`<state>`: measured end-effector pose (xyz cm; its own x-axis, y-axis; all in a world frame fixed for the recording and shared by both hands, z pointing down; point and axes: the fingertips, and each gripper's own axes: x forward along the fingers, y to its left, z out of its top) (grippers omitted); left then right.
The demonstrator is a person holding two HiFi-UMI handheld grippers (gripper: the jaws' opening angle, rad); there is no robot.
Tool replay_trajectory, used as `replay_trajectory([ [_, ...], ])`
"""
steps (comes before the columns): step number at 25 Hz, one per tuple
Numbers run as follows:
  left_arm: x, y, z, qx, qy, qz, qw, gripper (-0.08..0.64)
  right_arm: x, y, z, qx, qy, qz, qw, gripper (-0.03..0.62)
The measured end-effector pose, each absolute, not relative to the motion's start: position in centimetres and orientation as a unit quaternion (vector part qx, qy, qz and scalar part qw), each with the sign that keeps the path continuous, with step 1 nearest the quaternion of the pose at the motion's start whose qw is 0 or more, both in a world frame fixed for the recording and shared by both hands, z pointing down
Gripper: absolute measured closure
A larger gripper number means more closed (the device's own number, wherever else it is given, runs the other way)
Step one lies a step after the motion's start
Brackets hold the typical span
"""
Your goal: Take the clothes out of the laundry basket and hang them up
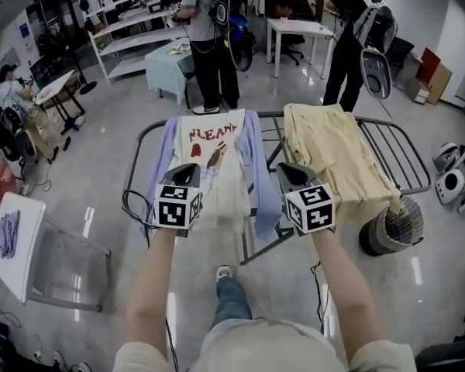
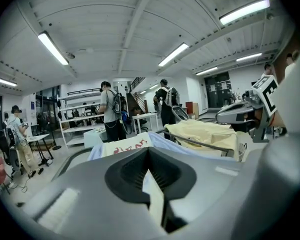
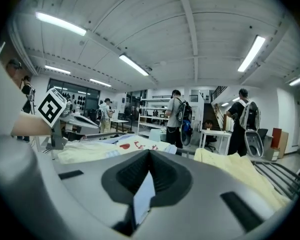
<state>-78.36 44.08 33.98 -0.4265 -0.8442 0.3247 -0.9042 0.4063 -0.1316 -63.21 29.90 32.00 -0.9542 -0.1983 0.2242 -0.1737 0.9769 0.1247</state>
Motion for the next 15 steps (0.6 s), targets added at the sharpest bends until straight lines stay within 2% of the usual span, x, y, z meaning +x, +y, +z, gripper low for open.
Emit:
replay_trajectory([
  [7, -68.5, 48.0, 34.7, 0.530, -0.833, 0.135, 0.090, 0.549, -54.7, 34.9, 32.6, 0.091, -0.991, -0.031, 0.097, 0.591],
  [15, -61.1, 52.8, 36.6, 0.525, -0.841, 0.033, 0.128, 0.549, -48.1, 39.9, 32.2, 0.082, -0.993, -0.050, 0.073, 0.591],
])
